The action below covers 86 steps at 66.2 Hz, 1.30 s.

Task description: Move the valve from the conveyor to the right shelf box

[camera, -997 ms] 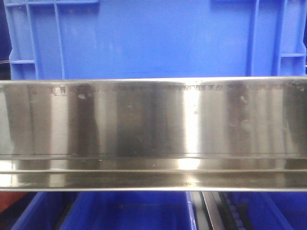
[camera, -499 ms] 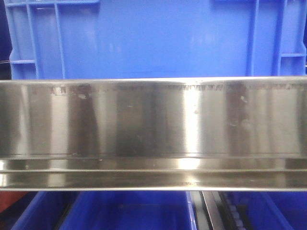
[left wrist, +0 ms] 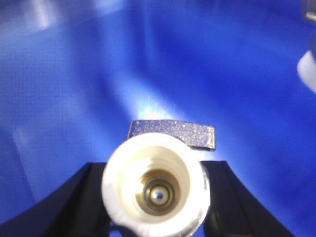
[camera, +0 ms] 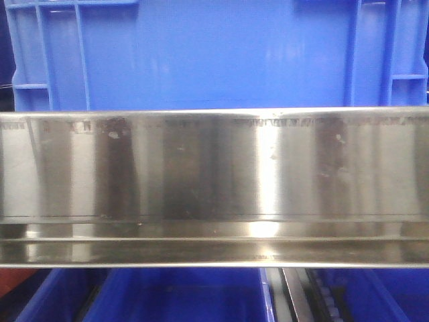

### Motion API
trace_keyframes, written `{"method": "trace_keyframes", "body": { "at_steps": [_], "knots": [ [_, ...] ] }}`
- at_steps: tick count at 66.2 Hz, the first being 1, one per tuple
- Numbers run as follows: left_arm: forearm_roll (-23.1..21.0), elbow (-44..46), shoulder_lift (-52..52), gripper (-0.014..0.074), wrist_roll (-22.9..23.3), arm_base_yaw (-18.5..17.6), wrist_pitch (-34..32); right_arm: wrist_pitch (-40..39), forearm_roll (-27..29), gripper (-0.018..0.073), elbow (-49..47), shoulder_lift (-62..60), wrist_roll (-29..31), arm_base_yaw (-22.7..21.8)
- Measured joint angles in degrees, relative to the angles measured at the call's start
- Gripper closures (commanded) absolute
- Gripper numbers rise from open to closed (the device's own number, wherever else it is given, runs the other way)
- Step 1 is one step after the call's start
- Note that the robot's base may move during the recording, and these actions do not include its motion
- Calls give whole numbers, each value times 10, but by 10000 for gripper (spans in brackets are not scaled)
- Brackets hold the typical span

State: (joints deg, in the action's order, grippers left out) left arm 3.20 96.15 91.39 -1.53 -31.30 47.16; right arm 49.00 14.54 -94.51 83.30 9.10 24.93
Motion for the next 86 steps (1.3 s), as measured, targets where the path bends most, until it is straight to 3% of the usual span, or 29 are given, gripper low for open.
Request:
{"method": "trace_keyframes", "body": {
  "at_steps": [13,20,26,37,43,48,53,59,66,77,86],
  "knots": [
    [1,0,39,702,0,0,15,25,12,711,0,59,0,4],
    [1,0,50,621,0,0,29,31,15,666,0,80,0,4],
    [1,0,55,465,0,0,42,31,15,549,0,91,0,4],
    [2,0,61,195,0,0,65,31,15,226,0,94,0,4],
    [2,4,61,111,0,0,65,28,16,90,-3,94,0,4],
    [4,11,61,112,0,0,67,20,19,38,-8,92,0,4],
    [4,22,61,141,0,0,80,16,19,59,-9,83,0,4],
    [4,36,57,223,0,0,97,15,19,157,-12,69,0,4],
    [4,52,42,377,0,0,113,12,20,379,-13,41,0,4],
    [14,61,-10,687,0,0,130,12,20,718,-16,-28,0,4],
    [27,54,-72,708,4,0,140,8,16,713,-5,-101,0,4]
  ]
}}
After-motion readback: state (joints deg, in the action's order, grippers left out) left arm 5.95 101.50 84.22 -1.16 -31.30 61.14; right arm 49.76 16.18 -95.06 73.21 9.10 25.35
